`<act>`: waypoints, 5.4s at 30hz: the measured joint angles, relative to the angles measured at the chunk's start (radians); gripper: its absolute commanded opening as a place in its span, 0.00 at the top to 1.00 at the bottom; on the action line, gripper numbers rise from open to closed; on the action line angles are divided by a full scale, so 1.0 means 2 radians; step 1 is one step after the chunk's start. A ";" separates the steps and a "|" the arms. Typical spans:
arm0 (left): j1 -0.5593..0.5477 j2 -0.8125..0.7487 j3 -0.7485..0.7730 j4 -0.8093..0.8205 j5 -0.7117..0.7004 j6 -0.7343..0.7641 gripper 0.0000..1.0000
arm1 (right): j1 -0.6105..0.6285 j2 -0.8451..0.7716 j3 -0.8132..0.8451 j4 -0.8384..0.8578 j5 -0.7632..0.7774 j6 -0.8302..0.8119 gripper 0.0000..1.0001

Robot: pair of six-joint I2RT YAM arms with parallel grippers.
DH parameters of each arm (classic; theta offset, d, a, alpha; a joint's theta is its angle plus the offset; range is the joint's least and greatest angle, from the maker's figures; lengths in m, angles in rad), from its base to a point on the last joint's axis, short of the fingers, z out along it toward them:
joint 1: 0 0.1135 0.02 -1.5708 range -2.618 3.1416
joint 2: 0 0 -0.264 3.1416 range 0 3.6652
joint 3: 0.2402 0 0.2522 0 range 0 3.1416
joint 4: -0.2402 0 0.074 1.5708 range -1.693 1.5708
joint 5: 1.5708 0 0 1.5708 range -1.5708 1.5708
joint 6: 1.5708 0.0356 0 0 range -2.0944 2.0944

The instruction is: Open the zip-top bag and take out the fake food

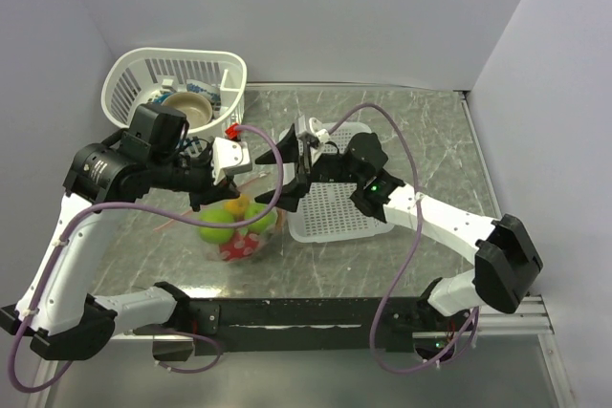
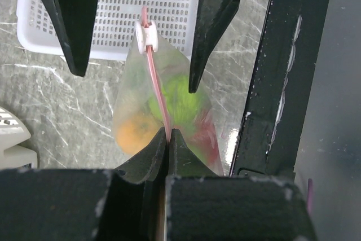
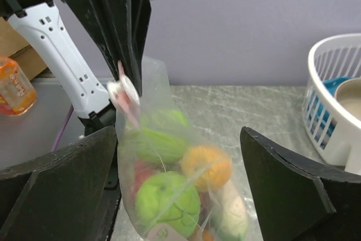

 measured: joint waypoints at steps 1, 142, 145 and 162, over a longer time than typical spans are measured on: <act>0.000 0.000 0.000 0.000 0.000 0.000 0.99 | 0.000 0.003 0.000 0.000 -0.002 0.002 0.13; 0.002 -0.047 -0.109 0.156 -0.135 -0.015 0.96 | -0.021 0.126 0.109 -0.028 -0.072 0.086 1.00; 0.005 -0.030 -0.084 0.143 -0.134 -0.015 0.96 | -0.023 0.129 0.111 -0.026 -0.070 0.088 1.00; 0.086 -0.076 -0.142 0.147 -0.172 0.018 0.97 | -0.052 0.122 0.099 0.006 0.031 0.103 1.00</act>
